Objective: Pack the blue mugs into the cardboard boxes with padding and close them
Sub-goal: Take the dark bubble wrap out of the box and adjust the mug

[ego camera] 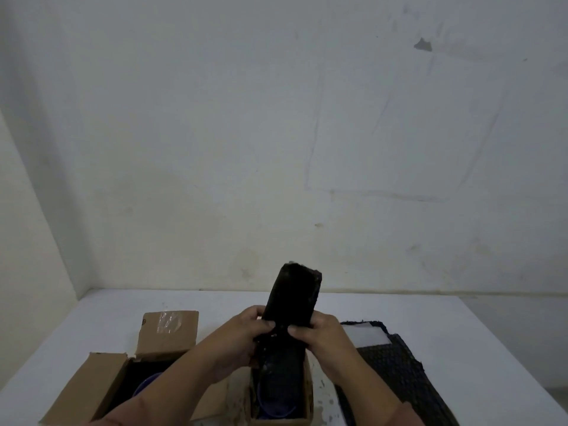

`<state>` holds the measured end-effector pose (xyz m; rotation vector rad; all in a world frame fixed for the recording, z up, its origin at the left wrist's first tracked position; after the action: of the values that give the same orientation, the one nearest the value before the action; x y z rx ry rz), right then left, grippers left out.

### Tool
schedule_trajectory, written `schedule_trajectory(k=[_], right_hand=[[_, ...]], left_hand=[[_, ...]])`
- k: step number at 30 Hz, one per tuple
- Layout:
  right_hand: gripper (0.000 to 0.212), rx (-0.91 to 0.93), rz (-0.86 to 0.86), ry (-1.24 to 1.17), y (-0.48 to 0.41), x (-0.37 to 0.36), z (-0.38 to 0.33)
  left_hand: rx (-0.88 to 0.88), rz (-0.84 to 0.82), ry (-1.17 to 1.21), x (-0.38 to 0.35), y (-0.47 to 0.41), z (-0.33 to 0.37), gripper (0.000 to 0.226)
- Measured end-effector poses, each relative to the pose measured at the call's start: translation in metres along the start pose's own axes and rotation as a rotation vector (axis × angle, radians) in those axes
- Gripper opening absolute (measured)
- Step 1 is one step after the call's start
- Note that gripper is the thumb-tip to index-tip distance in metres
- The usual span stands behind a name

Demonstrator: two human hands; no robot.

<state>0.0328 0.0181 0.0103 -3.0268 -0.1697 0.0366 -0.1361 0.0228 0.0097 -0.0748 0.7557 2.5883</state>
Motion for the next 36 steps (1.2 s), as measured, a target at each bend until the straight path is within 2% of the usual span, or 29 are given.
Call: schedule_trajectory(k=[2, 4, 6, 8, 11, 14, 16, 19, 21, 24, 29, 32, 36], right_hand=[[0.020, 0.021, -0.066, 0.063, -0.002, 0.001, -0.005], [0.026, 0.027, -0.147, 0.141, -0.002, 0.000, -0.012], [0.034, 0.135, -0.165, 0.230, -0.005, 0.004, -0.013], [0.037, 0.235, -0.154, 0.312, -0.006, 0.005, -0.015], [0.047, 0.204, -0.138, 0.364, -0.007, 0.003, -0.015], [0.041, 0.054, -0.181, 0.206, -0.008, 0.007, -0.016], [0.040, -0.028, -0.230, 0.169, -0.008, 0.011, -0.016], [0.049, 0.036, -0.392, 0.501, -0.010, 0.008, -0.012], [0.057, 0.087, -0.398, 0.638, -0.014, 0.008, -0.006], [0.058, 0.085, -0.362, 0.678, -0.015, 0.017, -0.001], [0.044, 0.086, -0.508, 0.838, -0.018, 0.020, 0.018], [0.032, 0.118, -0.471, 0.924, -0.021, 0.022, 0.026], [0.028, 0.157, -0.474, 0.997, -0.019, 0.024, 0.043]], left_hand=[[-0.017, -0.062, 0.065, 0.000, 0.001, 0.000, 0.041], [-0.018, -0.059, 0.125, 0.003, -0.001, 0.001, 0.037], [0.031, -0.044, 0.243, 0.009, -0.004, -0.002, 0.033], [0.090, -0.091, 0.249, 0.010, -0.004, -0.003, 0.035], [0.089, -0.118, 0.088, 0.008, -0.005, -0.004, 0.035], [0.019, 0.015, -0.024, 0.012, -0.008, -0.002, 0.028], [-0.030, 0.097, -0.215, 0.011, -0.007, -0.001, 0.030], [-0.088, 0.191, -0.550, 0.004, -0.008, 0.001, 0.030], [-0.110, 0.267, -0.631, 0.003, -0.013, -0.001, 0.037], [-0.115, 0.254, -0.687, 0.009, -0.018, -0.008, 0.037], [-0.136, 0.328, -0.960, 0.019, -0.028, -0.018, 0.034], [-0.192, 0.359, -1.060, 0.019, -0.035, -0.021, 0.039], [-0.250, 0.342, -1.104, 0.022, -0.043, -0.032, 0.041]])
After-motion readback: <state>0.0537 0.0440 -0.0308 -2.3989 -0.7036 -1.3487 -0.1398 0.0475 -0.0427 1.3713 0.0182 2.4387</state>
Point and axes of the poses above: each hand's wrist, its own y-axis away from the middle knuckle, its own x-axis out of the back of the hand, z = x × y, the point moved 2 cm from there along -y, towards the middle knuckle, and after that the axes turned 13 degrees about x, right-handed, at the moved point
